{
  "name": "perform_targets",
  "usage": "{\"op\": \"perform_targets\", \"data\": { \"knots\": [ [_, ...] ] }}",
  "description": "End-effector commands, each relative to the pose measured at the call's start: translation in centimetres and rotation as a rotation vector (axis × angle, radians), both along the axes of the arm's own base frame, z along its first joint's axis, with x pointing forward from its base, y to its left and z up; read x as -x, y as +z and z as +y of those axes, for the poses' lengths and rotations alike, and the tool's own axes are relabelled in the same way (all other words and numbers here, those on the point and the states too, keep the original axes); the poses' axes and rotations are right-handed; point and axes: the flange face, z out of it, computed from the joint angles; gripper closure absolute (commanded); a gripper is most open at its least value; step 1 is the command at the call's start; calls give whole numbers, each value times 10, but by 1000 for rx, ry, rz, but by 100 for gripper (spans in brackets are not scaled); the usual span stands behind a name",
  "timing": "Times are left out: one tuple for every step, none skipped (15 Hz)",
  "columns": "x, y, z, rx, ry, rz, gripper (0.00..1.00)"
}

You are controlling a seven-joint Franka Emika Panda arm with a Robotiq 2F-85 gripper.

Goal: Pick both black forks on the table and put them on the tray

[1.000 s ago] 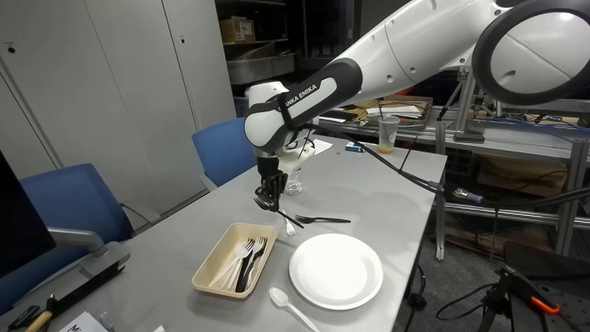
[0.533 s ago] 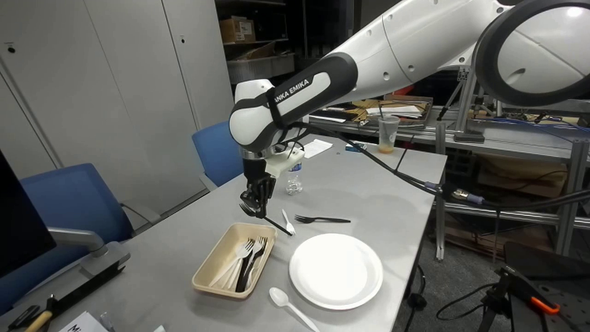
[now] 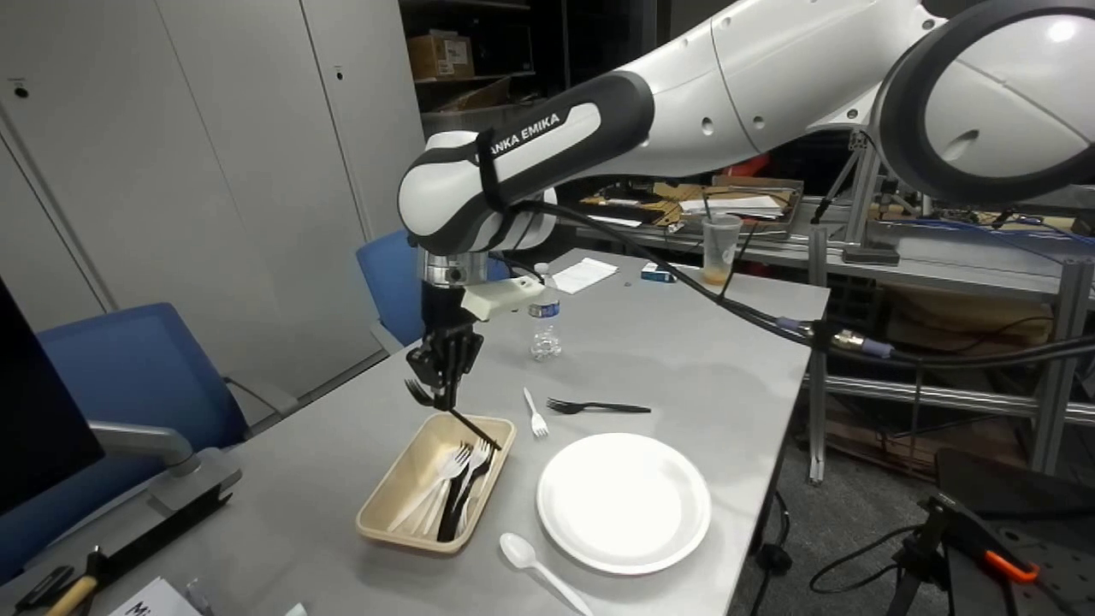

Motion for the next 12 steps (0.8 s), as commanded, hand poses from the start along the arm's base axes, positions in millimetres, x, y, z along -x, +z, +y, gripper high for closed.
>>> {"op": "perform_targets", "data": {
  "knots": [
    [-15, -3, -18, -95, -29, -33, 97],
    [-17, -5, -25, -107, -46, -41, 97],
    [-19, -9, -31, -118, -60, -47, 97],
    [-20, -14, -37, -127, -71, -48, 97],
    [-21, -21, -41, -130, -79, -45, 97],
    [-21, -26, -43, -134, -82, -39, 97],
    [-21, -33, -44, -130, -84, -33, 97],
    [-22, -38, -44, -129, -84, -29, 97],
    [-22, -45, -41, -126, -82, -23, 97],
    [-22, -49, -39, -126, -79, -20, 97],
    [-22, -53, -35, -126, -73, -16, 97],
    [-22, -56, -32, -126, -68, -14, 97]
  ]
}}
